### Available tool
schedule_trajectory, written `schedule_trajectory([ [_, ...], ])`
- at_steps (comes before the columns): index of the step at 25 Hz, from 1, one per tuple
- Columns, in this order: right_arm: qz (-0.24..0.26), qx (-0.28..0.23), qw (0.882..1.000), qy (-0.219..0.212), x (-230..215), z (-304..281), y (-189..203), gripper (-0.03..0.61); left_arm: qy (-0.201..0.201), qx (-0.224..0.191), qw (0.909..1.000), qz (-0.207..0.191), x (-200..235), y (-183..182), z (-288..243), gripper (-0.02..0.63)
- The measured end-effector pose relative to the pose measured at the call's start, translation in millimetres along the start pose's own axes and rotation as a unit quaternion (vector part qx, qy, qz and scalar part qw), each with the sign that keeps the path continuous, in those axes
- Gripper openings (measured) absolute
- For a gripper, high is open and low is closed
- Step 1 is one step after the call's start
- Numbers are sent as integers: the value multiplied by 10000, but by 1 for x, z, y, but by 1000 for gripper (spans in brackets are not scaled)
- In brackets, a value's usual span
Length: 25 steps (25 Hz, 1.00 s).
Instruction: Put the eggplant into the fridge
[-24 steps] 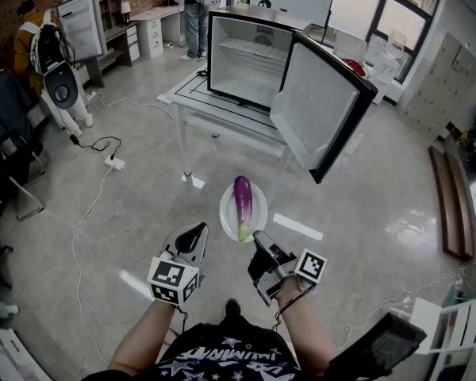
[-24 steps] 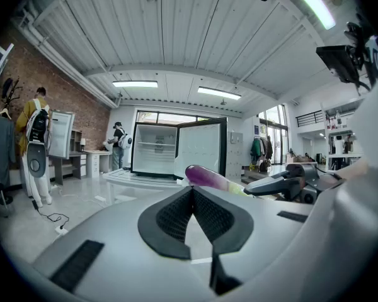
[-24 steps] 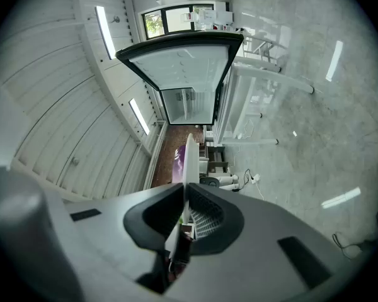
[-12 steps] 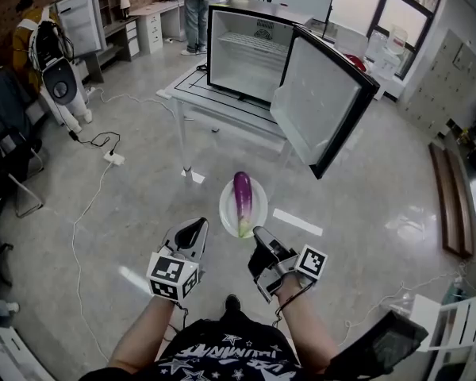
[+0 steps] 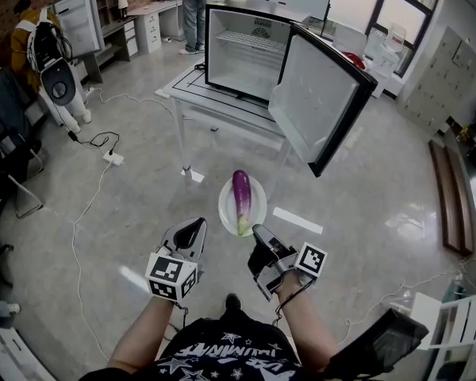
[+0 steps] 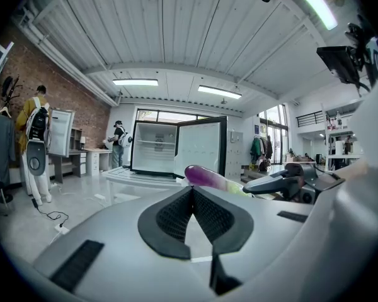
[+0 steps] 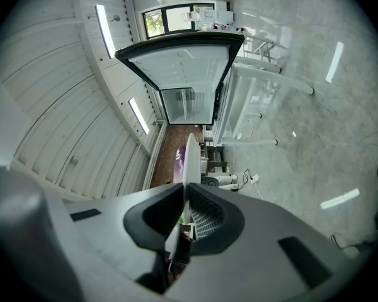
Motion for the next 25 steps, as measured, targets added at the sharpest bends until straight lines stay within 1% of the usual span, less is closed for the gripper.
schedule_trajectory([
  [15, 58, 174, 9998, 18, -2, 1, -6, 25, -61, 107, 9999, -12, -5, 2, -6, 9],
  [25, -5, 279, 9996, 37, -7, -1, -25, 25, -151, 125, 9998, 10, -6, -3, -21, 9],
])
Point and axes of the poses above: the fingertips, and each gripper's own axes: z backward along the fingers, x to its left, y out of its underside, the point moved 2 cm from there along z, backward along the fingers, and after that the axes turned 15 degrees about x, right-handed, at the moved point
